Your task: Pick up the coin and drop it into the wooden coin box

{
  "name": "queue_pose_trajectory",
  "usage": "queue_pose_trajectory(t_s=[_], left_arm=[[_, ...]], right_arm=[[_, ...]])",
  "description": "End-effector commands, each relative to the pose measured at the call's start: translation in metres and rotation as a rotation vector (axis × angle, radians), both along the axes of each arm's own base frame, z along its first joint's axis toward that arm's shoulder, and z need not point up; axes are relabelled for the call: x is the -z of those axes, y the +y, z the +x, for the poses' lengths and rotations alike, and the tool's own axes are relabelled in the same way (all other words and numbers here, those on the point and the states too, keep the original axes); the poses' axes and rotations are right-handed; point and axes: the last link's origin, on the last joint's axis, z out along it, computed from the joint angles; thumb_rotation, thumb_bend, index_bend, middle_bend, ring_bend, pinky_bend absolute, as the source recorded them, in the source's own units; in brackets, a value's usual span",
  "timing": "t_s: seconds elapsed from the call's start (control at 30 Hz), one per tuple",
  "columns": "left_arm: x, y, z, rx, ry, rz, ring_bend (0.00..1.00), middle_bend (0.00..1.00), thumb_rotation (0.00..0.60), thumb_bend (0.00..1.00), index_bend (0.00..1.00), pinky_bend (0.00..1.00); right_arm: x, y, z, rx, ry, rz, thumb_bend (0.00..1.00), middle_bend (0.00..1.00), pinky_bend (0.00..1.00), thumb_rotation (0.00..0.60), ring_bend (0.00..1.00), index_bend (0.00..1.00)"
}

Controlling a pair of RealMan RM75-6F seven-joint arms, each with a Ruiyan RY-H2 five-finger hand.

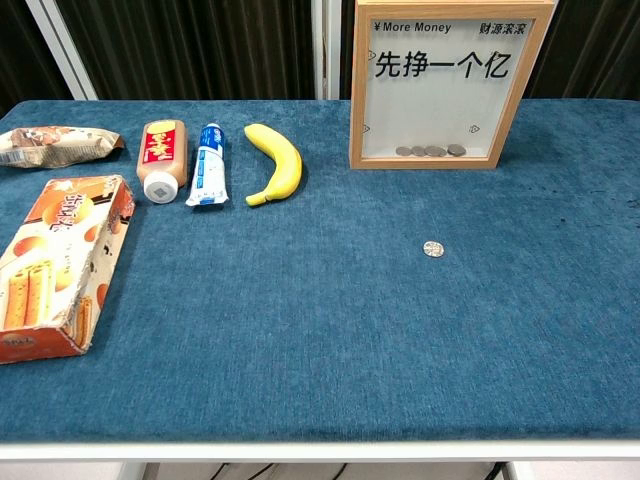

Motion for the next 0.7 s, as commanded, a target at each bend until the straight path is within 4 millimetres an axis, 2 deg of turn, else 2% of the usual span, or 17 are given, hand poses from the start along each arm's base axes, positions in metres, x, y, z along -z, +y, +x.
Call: queue_pose_trajectory(t_s=[0.03, 0.47, 0.6, 0.7], left_arm=[[0.0, 0.0, 0.0, -0.001, -0.002, 0.0, 0.0, 0.0, 0.6, 0.15, 0.01, 0.0], [-0.002, -0.001, 0.0, 0.001, -0.014, 0.005, 0.0, 0.0, 0.6, 0.15, 0.02, 0.0], [-0.001, -0.002, -0.001, -0.004, -0.019, -0.001, 0.0, 0.0, 0.6, 0.15, 0.01, 0.0], [-0.001, -0.003, 0.0, 0.004, -0.018, 0.003, 0.0, 0.0, 0.6, 0.15, 0.02, 0.0]], right_arm=[[0.0, 0.0, 0.0, 0.0, -0.001, 0.0, 0.27, 0.0, 0.0, 0.6, 0.0, 0.0], [0.009, -0.003, 0.004, -0.01, 0.017, 0.051, 0.27, 0.0, 0.0, 0.6, 0.0, 0.0], [0.021, -0.013, 0.013, -0.033, 0.033, 0.119, 0.27, 0.0, 0.0, 0.6, 0.0, 0.0], [0.031, -0.03, 0.029, -0.098, 0.103, 0.202, 0.27, 0.0, 0.0, 0.6, 0.0, 0.0]])
